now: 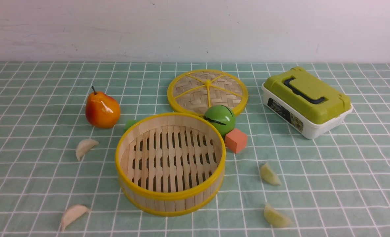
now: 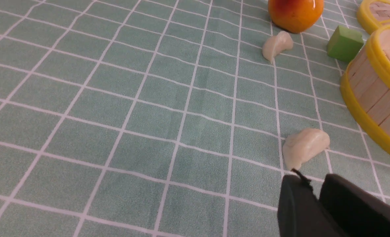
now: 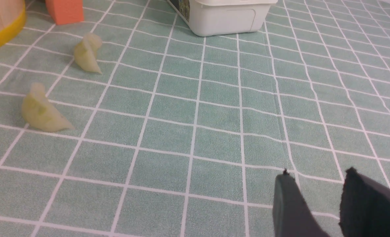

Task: Put the dumplings into the steamer on the table with the blue tablecloth.
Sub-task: 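Reach for and grasp a dumpling on the table with the left gripper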

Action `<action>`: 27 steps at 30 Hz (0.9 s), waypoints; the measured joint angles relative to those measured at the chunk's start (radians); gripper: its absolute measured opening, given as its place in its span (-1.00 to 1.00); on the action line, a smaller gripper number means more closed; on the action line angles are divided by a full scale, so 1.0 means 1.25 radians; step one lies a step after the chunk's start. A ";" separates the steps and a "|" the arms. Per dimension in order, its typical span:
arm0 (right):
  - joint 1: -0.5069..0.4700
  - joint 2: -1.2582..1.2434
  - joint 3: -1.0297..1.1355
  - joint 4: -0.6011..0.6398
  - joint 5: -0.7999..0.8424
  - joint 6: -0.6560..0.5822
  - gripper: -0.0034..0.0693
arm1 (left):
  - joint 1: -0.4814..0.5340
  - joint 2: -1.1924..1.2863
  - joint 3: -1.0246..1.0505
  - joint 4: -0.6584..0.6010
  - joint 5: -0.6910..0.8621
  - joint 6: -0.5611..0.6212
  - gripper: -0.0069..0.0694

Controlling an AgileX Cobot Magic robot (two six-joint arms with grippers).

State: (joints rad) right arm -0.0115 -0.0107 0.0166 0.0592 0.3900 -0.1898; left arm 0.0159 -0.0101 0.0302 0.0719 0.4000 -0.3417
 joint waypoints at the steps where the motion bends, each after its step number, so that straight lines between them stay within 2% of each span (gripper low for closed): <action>1: 0.000 0.000 0.000 0.000 0.000 0.000 -0.25 | 0.000 0.000 0.000 0.000 0.000 0.000 -0.55; 20: 0.000 0.000 0.000 0.000 0.000 0.000 -0.25 | 0.000 0.000 0.000 0.015 -0.002 0.017 -0.55; 27: 0.000 0.000 0.000 -0.013 0.000 -0.005 -0.25 | 0.000 0.000 0.000 0.018 -0.048 0.018 -0.53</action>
State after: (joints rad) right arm -0.0115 -0.0107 0.0166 0.0431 0.3900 -0.1965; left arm 0.0159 -0.0101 0.0305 0.0940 0.3395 -0.3195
